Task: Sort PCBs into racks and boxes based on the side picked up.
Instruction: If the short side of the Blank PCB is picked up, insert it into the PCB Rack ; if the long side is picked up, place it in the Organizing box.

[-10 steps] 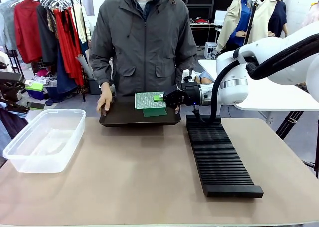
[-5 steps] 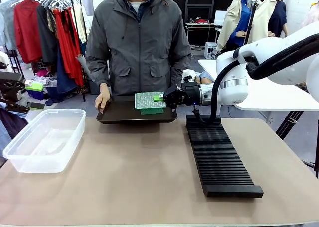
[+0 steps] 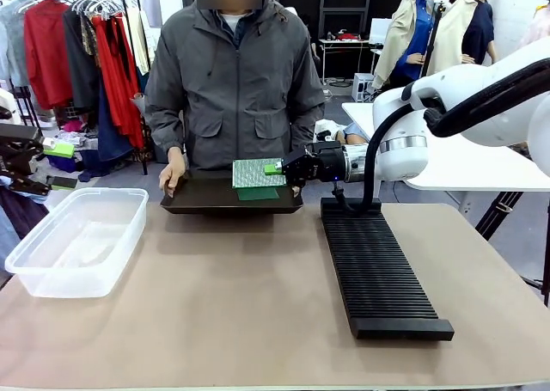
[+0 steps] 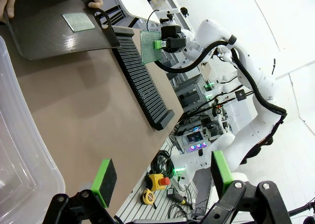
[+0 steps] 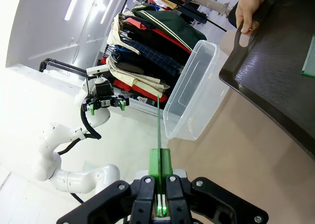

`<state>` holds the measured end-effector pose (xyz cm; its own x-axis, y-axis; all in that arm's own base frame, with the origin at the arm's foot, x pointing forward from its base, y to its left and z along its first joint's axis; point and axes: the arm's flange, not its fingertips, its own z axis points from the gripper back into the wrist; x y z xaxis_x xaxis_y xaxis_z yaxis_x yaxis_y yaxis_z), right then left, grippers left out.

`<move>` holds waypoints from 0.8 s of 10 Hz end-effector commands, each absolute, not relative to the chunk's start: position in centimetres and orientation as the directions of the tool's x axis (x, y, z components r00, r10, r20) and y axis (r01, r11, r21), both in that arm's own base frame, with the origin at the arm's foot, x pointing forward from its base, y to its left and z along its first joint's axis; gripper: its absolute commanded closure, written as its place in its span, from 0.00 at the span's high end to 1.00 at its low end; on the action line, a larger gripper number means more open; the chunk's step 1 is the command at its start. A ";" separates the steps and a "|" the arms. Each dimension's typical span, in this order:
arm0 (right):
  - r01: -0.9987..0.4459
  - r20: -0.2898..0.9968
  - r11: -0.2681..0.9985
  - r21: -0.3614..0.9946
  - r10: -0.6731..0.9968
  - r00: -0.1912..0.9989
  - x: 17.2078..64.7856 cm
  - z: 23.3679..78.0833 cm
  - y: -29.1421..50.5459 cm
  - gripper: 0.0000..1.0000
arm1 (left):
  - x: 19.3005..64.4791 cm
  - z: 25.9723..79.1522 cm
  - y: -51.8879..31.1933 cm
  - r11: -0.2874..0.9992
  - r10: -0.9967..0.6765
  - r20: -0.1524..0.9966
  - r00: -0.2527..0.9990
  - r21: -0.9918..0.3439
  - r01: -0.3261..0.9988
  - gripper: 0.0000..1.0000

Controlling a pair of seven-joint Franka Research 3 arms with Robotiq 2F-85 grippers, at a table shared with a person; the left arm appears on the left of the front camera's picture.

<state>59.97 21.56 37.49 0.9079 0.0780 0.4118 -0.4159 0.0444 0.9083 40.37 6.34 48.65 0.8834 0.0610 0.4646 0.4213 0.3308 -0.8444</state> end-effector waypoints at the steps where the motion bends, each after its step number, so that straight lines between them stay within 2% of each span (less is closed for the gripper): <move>1: -0.419 0.416 0.040 0.907 0.075 0.906 60.0 37.6 21.8 0.00 | 40.2 48.8 6.4 0.330 0.058 0.461 0.886 -0.846 0.419 1.00; 6: -0.416 0.412 0.044 0.908 0.078 0.908 60.0 37.5 21.6 0.00 | 40.2 48.8 6.4 0.330 0.058 0.461 0.886 -0.846 0.419 1.00; 8: -0.463 0.464 -0.029 0.886 0.085 0.882 60.0 38.2 20.4 0.00 | 40.2 48.8 6.4 0.330 0.058 0.461 0.886 -0.846 0.419 1.00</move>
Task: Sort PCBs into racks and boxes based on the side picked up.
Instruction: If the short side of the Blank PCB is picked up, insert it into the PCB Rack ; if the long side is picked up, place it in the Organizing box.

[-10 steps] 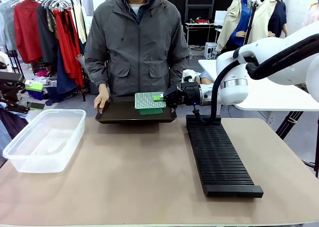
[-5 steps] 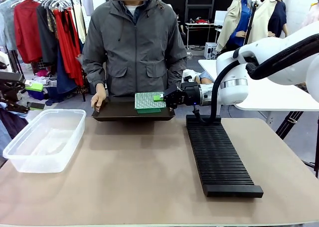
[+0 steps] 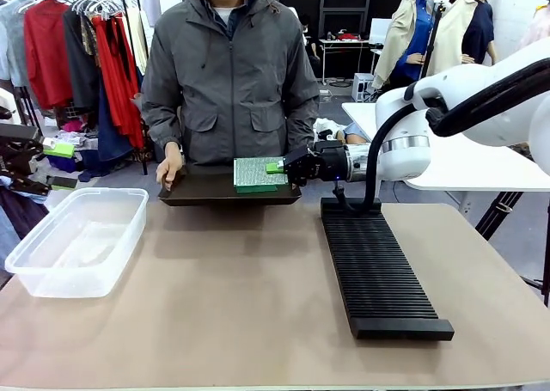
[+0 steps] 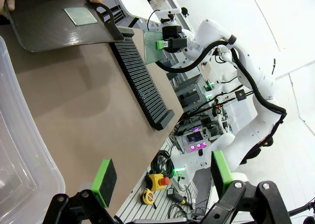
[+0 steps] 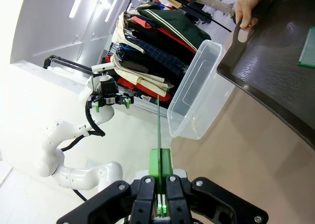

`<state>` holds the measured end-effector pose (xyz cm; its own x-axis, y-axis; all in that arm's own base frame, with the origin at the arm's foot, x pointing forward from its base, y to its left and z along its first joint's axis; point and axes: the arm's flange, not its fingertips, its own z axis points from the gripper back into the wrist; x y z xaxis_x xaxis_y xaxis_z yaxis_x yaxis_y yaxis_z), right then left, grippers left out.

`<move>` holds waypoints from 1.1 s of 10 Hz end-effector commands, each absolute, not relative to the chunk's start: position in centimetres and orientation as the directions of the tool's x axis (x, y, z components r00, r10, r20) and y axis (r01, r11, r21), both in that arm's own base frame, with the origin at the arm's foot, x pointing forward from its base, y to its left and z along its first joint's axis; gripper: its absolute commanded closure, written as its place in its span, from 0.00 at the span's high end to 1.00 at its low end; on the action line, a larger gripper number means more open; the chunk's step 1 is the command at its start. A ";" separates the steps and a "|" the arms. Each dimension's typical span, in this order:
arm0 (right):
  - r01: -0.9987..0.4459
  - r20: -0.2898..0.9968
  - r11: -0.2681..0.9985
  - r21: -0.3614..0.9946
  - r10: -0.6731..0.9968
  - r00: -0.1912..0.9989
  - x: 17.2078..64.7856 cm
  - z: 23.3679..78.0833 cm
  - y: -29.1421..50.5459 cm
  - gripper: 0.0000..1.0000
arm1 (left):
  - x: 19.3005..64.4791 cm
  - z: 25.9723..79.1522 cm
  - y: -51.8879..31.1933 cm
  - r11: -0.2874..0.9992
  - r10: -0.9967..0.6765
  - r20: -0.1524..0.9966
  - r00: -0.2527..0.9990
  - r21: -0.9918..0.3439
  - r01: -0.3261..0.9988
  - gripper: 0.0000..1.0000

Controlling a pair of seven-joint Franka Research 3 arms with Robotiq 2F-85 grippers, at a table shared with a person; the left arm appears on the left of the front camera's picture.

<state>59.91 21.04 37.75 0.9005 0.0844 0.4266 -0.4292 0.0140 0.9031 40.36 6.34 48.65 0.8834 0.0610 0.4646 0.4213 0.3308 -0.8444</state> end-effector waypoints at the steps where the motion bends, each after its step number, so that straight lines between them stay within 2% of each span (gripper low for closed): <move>1: -0.487 0.488 -0.034 0.872 0.087 0.868 60.1 38.6 19.4 0.00 | 40.2 48.8 6.4 0.330 0.058 0.461 0.886 -0.846 0.419 1.00; 8: -0.627 0.628 -0.019 0.779 0.044 0.777 59.9 39.9 7.9 0.00 | 40.2 48.8 6.4 0.330 0.058 0.461 0.886 -0.846 0.419 1.00; 11: -0.701 0.701 -0.026 0.713 0.076 0.710 59.0 40.2 3.8 0.00 | 40.2 48.8 6.4 0.330 0.058 0.461 0.886 -0.846 0.419 1.00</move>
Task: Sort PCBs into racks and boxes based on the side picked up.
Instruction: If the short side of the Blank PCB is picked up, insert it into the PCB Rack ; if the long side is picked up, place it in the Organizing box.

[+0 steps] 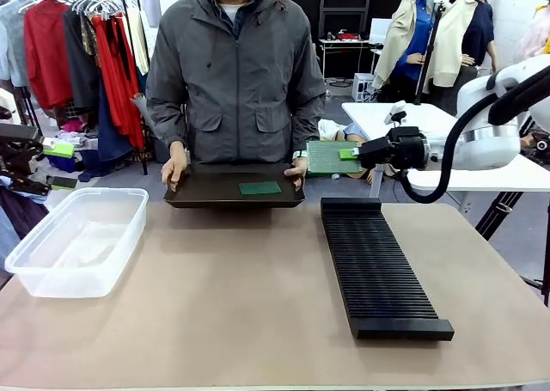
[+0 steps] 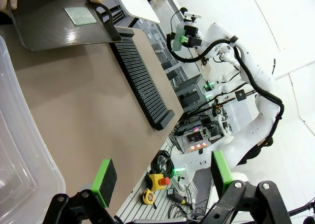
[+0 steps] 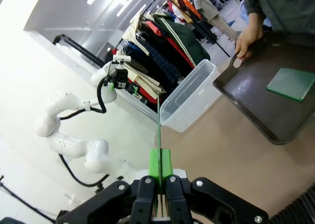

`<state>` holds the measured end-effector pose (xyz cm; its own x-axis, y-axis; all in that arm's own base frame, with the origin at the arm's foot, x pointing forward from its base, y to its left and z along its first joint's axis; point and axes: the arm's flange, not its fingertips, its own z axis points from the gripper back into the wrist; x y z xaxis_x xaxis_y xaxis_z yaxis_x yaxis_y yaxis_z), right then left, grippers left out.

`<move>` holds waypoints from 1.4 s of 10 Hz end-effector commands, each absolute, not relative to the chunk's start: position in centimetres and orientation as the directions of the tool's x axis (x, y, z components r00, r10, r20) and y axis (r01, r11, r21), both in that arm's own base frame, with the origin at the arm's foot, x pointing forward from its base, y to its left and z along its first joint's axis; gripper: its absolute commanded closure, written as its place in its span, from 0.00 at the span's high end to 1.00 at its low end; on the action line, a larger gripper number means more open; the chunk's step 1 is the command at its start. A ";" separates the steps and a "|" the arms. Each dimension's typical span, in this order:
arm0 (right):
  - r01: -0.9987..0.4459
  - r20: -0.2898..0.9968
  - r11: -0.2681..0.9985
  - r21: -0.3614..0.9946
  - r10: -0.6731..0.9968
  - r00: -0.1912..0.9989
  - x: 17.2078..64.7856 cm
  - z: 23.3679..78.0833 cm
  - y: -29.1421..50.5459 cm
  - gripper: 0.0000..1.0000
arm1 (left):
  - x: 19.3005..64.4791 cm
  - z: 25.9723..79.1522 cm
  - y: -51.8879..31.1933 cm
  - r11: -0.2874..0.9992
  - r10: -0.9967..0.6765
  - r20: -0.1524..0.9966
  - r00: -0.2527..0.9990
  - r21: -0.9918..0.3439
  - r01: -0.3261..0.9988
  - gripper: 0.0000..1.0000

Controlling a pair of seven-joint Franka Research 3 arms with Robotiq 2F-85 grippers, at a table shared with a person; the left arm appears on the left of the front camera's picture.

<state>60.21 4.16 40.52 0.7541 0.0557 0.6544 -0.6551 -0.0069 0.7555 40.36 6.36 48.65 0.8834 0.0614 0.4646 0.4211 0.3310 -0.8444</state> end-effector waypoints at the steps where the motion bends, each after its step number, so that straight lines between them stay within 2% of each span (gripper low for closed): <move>1: -0.728 0.728 -0.028 0.685 0.083 0.681 58.8 40.0 2.5 0.00 | 40.2 48.8 6.4 0.330 0.058 0.461 0.886 -0.846 0.419 1.00; 6: -0.870 0.870 -0.044 0.490 0.089 0.486 59.6 35.2 -3.9 0.00 | 40.2 48.8 6.4 0.330 0.058 0.461 0.886 -0.846 0.419 1.00; 9: -0.924 0.926 -0.067 0.376 0.054 0.373 59.7 32.1 -4.8 0.00 | 40.2 48.8 6.4 0.330 0.058 0.461 0.886 -0.846 0.419 1.00; 11: -0.966 0.965 -0.060 0.253 0.088 0.247 59.8 30.3 -4.5 0.00 | 40.2 48.8 6.4 0.330 0.058 0.461 0.886 -0.846 0.419 1.00; 14: -0.978 0.972 -0.008 0.208 0.114 0.206 60.7 28.6 -4.6 0.00 | 40.2 48.8 6.4 0.330 0.058 0.461 0.886 -0.846 0.419 1.00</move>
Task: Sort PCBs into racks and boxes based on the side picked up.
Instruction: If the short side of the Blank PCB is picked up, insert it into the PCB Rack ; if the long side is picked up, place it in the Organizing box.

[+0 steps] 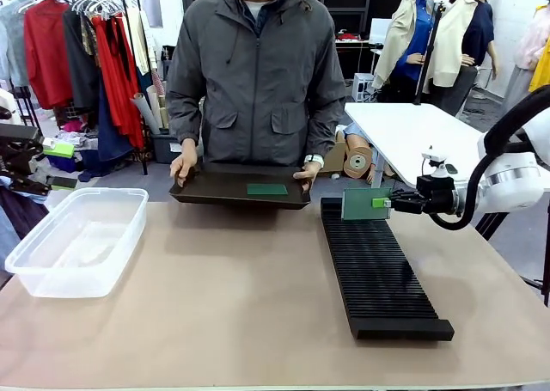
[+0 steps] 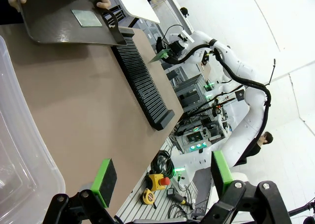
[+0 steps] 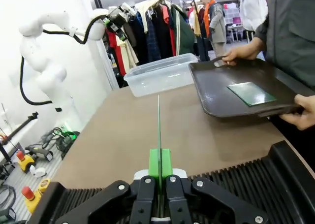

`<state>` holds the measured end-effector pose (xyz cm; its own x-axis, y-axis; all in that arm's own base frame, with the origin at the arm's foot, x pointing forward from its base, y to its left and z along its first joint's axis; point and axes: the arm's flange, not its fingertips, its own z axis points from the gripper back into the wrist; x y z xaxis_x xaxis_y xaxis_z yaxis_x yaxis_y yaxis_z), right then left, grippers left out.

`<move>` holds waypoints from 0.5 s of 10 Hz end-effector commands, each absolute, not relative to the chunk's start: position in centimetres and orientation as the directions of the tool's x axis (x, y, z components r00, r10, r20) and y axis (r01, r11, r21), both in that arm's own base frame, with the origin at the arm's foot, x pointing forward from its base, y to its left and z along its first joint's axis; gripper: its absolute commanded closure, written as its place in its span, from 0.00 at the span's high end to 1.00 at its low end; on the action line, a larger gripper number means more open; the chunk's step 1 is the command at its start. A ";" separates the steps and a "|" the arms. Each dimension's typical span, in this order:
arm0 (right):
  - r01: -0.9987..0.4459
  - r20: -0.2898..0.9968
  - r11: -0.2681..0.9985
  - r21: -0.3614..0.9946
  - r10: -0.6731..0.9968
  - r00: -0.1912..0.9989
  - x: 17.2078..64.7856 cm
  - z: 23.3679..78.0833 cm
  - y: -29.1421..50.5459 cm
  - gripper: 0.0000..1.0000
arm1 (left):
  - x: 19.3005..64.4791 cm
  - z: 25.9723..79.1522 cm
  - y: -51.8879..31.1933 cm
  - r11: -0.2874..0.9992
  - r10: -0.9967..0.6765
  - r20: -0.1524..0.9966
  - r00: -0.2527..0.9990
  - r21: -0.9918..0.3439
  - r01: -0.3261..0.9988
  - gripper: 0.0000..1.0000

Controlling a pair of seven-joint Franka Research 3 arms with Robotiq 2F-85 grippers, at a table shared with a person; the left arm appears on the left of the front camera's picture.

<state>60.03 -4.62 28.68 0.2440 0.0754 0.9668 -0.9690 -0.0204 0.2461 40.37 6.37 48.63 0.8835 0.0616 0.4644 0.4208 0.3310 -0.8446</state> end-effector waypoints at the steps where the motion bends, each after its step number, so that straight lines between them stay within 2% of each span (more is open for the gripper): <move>1: -0.985 0.976 0.014 0.171 0.137 0.171 61.1 28.3 -5.0 0.00 | 40.2 48.8 6.4 0.330 0.058 0.461 0.886 -0.846 0.419 1.00; 5: -0.995 0.988 0.059 0.085 0.123 0.092 62.3 26.8 -5.7 0.00 | 40.2 48.8 6.4 0.330 0.058 0.461 0.886 -0.846 0.419 1.00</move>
